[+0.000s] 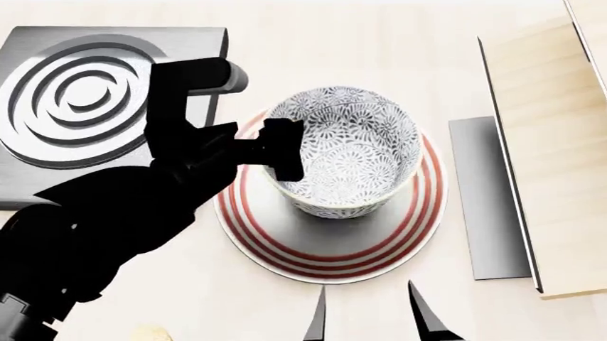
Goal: Pick up the akita bowl and put it on the plate.
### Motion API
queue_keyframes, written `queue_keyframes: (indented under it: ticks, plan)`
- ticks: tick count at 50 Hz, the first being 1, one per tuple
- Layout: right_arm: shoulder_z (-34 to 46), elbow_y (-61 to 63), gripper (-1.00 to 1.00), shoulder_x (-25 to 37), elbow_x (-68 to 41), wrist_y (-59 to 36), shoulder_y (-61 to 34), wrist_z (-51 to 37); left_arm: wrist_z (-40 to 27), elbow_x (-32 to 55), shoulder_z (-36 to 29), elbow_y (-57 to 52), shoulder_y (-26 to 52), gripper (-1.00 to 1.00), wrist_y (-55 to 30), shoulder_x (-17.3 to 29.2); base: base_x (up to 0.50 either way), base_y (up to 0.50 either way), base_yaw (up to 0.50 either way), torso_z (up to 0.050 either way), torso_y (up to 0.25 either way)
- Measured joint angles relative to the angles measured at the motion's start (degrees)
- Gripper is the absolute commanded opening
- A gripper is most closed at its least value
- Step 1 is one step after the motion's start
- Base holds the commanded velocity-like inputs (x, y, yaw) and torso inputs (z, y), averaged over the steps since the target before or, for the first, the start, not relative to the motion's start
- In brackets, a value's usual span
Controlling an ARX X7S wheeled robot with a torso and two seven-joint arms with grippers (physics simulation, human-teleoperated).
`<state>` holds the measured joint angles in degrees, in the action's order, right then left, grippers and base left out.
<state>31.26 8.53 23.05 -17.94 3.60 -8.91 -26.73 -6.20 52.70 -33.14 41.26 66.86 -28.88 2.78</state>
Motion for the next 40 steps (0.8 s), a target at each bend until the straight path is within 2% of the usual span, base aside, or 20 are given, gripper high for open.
queue_keyframes:
  ticks: [40]
  plan:
    - [0.5,-0.2,1.00,0.1,0.0,0.1,0.0,-0.1,-4.7,2.1,-1.7,-6.0,0.1,1.00,-2.0,2.8,0.00,0.00,0.00,0.000,0.000]
